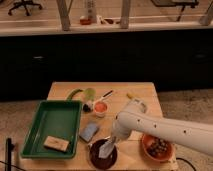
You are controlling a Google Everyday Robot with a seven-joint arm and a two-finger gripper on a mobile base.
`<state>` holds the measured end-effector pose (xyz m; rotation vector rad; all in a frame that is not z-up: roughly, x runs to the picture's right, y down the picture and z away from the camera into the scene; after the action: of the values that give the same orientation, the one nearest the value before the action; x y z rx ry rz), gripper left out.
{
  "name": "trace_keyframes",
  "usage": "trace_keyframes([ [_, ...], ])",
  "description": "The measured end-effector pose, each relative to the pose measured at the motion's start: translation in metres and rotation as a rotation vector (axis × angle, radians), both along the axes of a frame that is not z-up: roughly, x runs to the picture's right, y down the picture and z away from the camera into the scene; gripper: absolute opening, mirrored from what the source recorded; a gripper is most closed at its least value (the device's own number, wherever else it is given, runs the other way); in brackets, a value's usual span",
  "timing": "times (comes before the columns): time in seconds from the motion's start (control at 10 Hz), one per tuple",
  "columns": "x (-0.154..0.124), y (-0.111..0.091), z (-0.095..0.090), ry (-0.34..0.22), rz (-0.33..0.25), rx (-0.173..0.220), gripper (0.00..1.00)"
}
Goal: Wipe purple bowl with towel
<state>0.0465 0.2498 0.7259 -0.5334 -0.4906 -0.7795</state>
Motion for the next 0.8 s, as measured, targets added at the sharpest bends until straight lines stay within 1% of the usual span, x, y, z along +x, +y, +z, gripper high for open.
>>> trace_keyframes([
  [0.4, -0.024, -0.015, -0.004, -0.023, -0.073, 0.022, 0.00],
  [0.6, -0.044, -0.016, -0.010, -0.063, -0.140, 0.028, 0.00],
  [0.8, -0.068, -0.008, -0.018, -0.116, -0.225, 0.020, 0.00],
])
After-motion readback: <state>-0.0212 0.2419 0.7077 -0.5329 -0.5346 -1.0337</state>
